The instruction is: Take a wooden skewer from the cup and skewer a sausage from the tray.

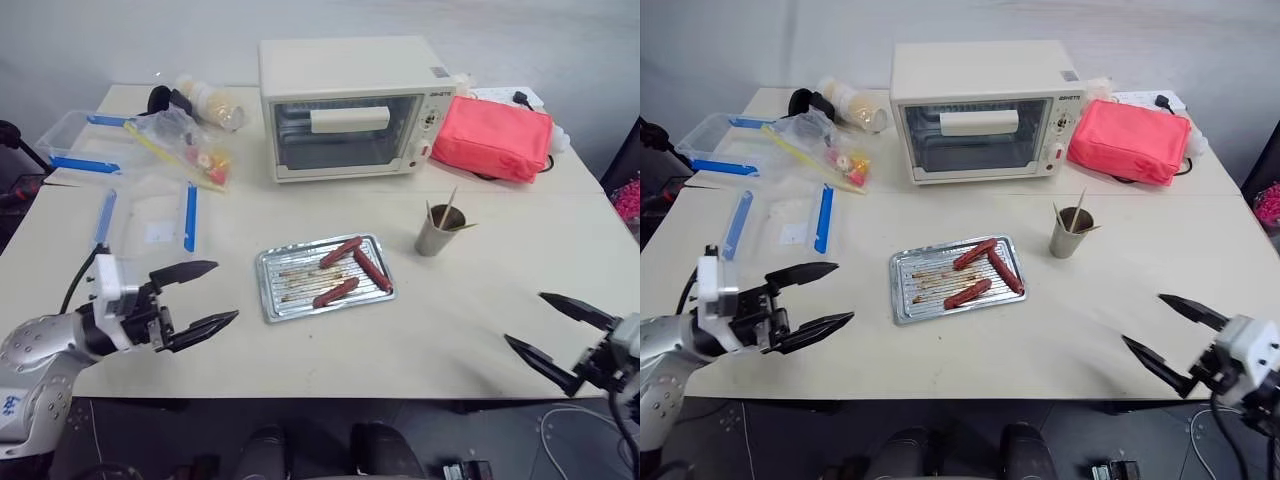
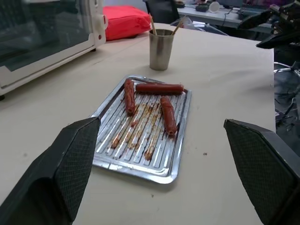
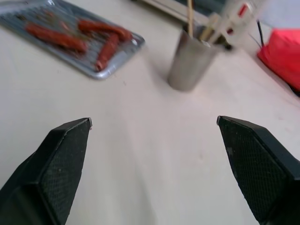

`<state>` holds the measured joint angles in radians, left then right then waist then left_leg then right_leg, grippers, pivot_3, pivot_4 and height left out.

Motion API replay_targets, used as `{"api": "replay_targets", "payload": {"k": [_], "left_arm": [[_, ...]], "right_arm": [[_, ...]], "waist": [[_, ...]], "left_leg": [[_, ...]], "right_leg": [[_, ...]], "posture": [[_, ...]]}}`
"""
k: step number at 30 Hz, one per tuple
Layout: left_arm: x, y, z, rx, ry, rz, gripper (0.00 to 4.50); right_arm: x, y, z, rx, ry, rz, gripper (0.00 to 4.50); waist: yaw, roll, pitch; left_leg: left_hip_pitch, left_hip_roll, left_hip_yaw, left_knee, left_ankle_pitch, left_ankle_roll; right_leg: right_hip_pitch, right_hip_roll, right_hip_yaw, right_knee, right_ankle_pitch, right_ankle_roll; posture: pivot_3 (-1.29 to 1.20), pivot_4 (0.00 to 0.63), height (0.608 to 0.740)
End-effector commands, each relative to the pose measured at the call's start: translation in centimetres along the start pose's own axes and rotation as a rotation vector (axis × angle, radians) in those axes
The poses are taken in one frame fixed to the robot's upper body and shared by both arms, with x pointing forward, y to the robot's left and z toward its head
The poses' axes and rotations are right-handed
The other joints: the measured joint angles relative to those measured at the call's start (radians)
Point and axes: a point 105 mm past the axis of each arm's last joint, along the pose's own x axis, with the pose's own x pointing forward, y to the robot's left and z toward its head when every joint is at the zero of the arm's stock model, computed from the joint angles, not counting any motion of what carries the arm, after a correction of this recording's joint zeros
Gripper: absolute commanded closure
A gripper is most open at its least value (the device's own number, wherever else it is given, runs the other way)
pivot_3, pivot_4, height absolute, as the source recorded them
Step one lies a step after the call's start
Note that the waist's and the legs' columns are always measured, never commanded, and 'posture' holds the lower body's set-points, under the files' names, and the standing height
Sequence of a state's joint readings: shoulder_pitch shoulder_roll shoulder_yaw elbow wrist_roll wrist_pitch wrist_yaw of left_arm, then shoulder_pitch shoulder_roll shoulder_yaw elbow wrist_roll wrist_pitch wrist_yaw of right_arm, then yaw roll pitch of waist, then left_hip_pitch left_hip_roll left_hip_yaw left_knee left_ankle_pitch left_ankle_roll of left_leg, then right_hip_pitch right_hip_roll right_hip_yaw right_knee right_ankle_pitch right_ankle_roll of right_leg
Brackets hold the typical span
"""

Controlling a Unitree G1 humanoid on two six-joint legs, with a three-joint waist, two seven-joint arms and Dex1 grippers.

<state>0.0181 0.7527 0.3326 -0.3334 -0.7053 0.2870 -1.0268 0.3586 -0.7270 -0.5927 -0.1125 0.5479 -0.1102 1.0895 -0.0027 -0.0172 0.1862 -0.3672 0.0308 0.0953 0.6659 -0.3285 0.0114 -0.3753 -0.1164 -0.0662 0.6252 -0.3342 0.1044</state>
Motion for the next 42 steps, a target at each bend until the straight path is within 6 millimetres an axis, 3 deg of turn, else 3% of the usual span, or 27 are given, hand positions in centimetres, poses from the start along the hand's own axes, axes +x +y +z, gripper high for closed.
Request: {"api": "replay_targets", "payload": {"k": [1,5,11,18,25,28,39,42], "left_arm": [[0.3,-1.6,-0.7,-0.078,0.058,-0.151,0.03],[0.4,-0.8,-0.6,-0.032,0.065,-0.144,0.03],[1.0,0.6,0.0,0.003,-0.016,-0.063,0.03],[2.0,0.4,0.1,0.004,-0.056,-0.041,0.03],[1.7,0.1,-0.2,-0.004,-0.064,-0.006,0.03],[1.6,-0.1,-0.3,-0.006,-0.063,0.001,0.00],[1.3,-0.4,-0.7,-0.012,-0.056,0.015,0.00],[1.3,-0.3,-0.8,-0.012,-0.056,0.015,0.00]], "right_arm": [[0.0,-1.7,2.1,-0.077,-0.014,0.015,0.00],[3.3,-2.4,5.7,-0.112,0.025,0.192,0.00],[9.0,-4.5,10.0,-0.170,0.147,0.296,0.00],[13.9,-5.8,10.1,-0.212,0.278,0.353,0.00],[15.8,-7.0,9.5,-0.267,0.324,0.373,0.00],[16.3,-6.8,9.7,-0.266,0.313,0.399,0.61],[16.8,-6.6,9.7,-0.264,0.297,0.397,4.44],[16.8,-6.7,10.2,-0.265,0.284,0.395,4.44]], "waist": [[-0.014,0.001,0.000],[-0.032,0.007,0.000],[-0.025,0.008,0.000],[-0.021,0.008,0.000],[-0.025,0.008,0.000],[-0.026,0.008,0.000],[-0.025,0.008,0.000],[-0.025,0.008,0.000]], "left_leg": [[0.001,0.000,0.002,0.000,0.000,0.000],[0.002,0.002,0.002,-0.001,0.000,-0.001],[0.000,0.003,0.000,0.000,0.001,-0.002],[-0.007,0.001,0.000,0.001,0.001,-0.001],[-0.008,0.001,0.002,0.002,0.001,-0.001],[-0.008,0.001,0.002,0.003,0.002,-0.001],[-0.008,0.001,0.002,0.003,0.002,-0.001],[-0.008,0.001,0.002,0.003,0.002,-0.001]], "right_leg": [[0.000,0.000,0.002,0.001,0.000,0.000],[-0.001,0.001,0.003,0.001,0.000,0.000],[-0.003,0.001,0.001,0.001,-0.001,-0.001],[-0.006,0.000,-0.001,0.001,0.000,0.000],[-0.008,0.001,-0.004,0.003,0.000,0.000],[-0.009,0.001,-0.008,0.003,0.000,0.000],[-0.009,0.001,-0.009,0.004,0.000,0.000],[-0.009,0.001,-0.009,0.004,0.000,0.000]], "posture": [[0.00,0.150,0.740],[0.00,0.150,0.740],[0.00,0.150,0.740],[0.00,0.150,0.740],[0.00,0.150,0.740],[0.00,0.150,0.740],[0.00,0.150,0.740],[0.00,0.150,0.740]]}}
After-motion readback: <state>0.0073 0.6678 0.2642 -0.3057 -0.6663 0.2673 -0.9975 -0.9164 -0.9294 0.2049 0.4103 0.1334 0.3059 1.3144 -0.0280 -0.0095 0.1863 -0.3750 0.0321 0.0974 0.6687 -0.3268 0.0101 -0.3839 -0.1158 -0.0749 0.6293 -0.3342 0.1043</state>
